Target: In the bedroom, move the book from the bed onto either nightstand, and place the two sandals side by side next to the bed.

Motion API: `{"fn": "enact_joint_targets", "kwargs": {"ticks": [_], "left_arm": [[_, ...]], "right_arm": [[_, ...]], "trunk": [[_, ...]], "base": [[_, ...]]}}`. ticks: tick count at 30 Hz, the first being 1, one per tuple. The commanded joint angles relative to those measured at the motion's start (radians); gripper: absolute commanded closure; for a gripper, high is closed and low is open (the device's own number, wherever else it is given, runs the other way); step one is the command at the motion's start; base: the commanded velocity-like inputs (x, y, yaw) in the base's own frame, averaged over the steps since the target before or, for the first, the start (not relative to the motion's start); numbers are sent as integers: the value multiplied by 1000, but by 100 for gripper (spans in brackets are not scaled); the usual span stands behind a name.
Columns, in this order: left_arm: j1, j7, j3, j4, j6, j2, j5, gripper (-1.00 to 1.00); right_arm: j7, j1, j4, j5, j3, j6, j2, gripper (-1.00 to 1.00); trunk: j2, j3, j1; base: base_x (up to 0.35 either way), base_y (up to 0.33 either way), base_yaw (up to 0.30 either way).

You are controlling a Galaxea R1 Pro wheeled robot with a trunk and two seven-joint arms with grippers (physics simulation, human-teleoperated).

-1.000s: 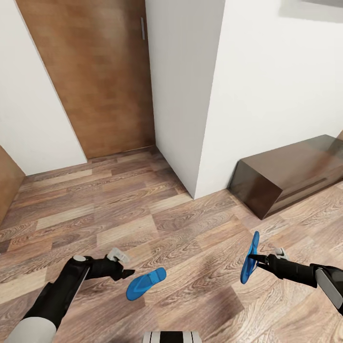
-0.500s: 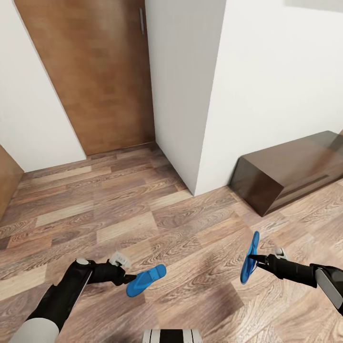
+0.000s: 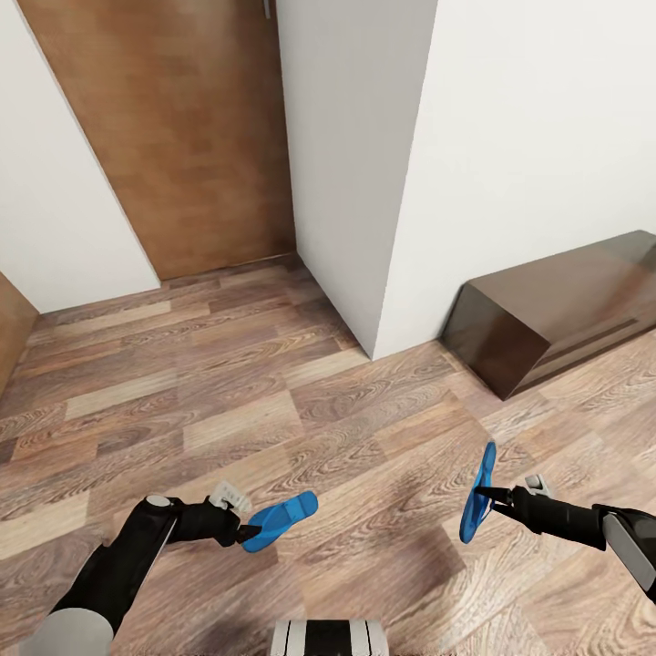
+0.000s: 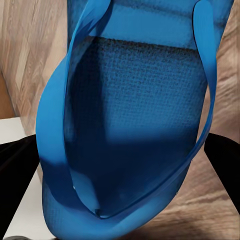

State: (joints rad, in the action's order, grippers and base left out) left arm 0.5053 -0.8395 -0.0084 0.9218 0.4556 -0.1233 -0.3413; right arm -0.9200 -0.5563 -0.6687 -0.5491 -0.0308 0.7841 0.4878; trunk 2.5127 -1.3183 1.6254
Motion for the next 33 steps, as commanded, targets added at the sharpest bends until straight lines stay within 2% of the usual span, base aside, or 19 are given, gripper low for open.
{"fn": "enact_joint_targets", "kwargs": {"ticks": [1, 21, 25, 28, 30, 33], "left_arm": [[1, -4, -1, 2, 6, -1, -4, -100], [1, -4, -1, 2, 6, -1, -4, -100], [1, -4, -1, 3, 6, 0, -4, -100], [1, -4, -1, 3, 6, 0, -4, -100], [0, -4, -1, 3, 6, 1, -3, -100], [0, -4, -1, 3, 6, 14, -3, -100]], "right_arm": [[-2, 0, 0, -3, -1, 6, 0, 100], [-2, 0, 0, -3, -1, 6, 0, 100], [-3, 0, -1, -3, -1, 6, 1, 100], [-6, 0, -36, -4, -2, 9, 2, 100], [-31, 0, -74, -6, -3, 13, 3, 100], [-158, 0, -97, -35, -4, 19, 6, 100]], "trunk": [[1, -5, 0], [5, -82, 9], [5, -82, 9], [5, -82, 9], [5, -82, 9], [5, -82, 9]], "base": [[0, 0, 0], [0, 0, 0], [0, 0, 0], [0, 0, 0], [0, 0, 0], [0, 0, 0]]}}
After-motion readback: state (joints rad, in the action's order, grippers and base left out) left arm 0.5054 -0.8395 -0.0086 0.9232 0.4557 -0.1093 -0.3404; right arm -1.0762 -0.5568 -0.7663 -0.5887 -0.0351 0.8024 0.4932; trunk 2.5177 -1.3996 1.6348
